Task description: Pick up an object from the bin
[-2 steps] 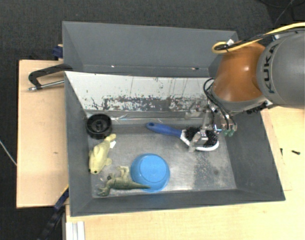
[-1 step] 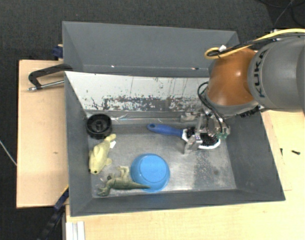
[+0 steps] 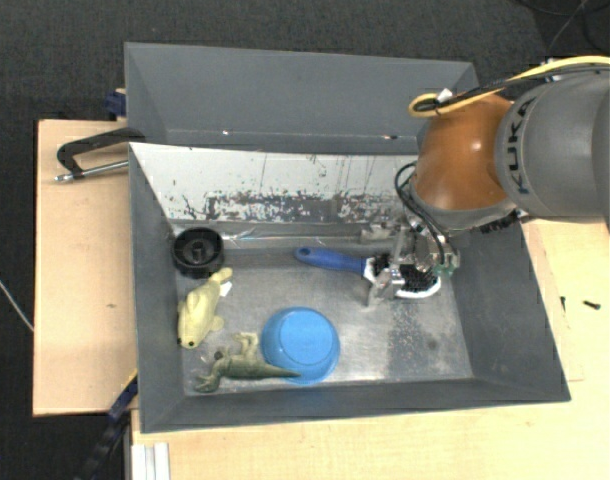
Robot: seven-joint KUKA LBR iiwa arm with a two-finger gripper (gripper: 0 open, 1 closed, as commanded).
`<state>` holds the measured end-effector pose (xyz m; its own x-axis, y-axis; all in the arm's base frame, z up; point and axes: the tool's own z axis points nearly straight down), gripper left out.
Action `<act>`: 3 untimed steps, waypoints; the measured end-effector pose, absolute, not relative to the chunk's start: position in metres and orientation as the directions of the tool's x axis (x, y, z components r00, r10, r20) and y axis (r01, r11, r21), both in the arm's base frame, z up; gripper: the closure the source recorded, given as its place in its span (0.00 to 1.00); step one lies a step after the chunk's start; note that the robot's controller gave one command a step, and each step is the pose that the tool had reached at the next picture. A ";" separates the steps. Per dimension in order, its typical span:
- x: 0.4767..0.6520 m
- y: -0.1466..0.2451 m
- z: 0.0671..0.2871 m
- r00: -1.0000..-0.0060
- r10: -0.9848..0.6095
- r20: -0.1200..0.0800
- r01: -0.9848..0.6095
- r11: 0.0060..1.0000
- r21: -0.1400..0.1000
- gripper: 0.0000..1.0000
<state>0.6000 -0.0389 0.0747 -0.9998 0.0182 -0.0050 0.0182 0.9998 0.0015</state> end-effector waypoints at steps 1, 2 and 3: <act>0.600 -0.039 0.078 -1.000 0.018 0.000 0.018 1.000 0.001 1.00; 0.603 -0.039 0.122 -1.000 0.019 -0.010 0.019 1.000 0.001 1.00; 0.605 -0.039 0.186 -1.000 0.020 -0.012 0.020 1.000 0.001 1.00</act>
Offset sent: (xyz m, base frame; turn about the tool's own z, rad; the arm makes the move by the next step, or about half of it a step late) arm 0.0000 0.0000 0.0000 0.0000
